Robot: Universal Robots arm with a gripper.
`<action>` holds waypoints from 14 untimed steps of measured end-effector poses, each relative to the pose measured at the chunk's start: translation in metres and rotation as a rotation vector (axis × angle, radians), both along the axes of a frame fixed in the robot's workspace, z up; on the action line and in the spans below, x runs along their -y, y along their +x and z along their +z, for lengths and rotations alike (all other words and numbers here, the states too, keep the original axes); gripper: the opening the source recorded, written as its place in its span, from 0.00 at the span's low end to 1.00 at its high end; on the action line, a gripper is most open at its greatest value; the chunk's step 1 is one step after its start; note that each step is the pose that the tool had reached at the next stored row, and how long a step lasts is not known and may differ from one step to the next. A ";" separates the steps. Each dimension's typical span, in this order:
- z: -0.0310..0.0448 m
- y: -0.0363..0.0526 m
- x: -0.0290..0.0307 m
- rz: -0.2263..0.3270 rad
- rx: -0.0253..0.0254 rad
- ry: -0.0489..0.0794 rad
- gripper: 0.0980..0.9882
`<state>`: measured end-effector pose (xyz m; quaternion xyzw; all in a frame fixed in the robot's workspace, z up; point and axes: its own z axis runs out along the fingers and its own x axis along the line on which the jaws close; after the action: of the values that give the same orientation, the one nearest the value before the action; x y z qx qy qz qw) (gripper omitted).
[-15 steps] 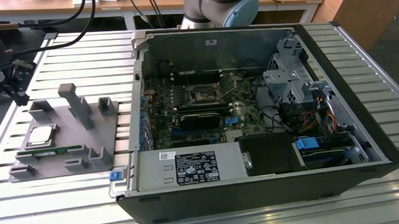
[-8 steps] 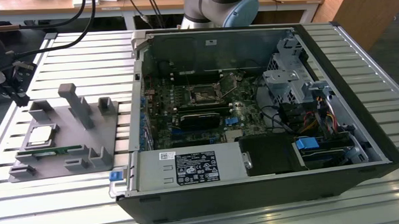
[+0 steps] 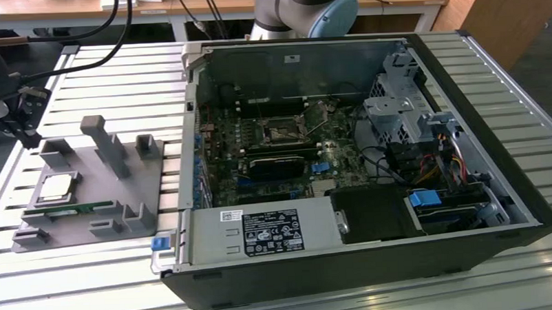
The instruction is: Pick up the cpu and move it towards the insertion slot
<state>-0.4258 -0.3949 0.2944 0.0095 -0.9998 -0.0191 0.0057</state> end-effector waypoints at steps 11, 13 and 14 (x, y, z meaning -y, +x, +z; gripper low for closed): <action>-0.0032 -0.0007 0.0000 0.000 -0.0013 0.000 0.01; -0.0039 -0.0009 0.0000 0.000 -0.0016 0.000 0.01; -0.0043 -0.0009 0.0000 0.000 -0.0018 0.000 0.01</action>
<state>-0.4267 -0.3949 0.2901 0.0094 -0.9998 -0.0191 0.0066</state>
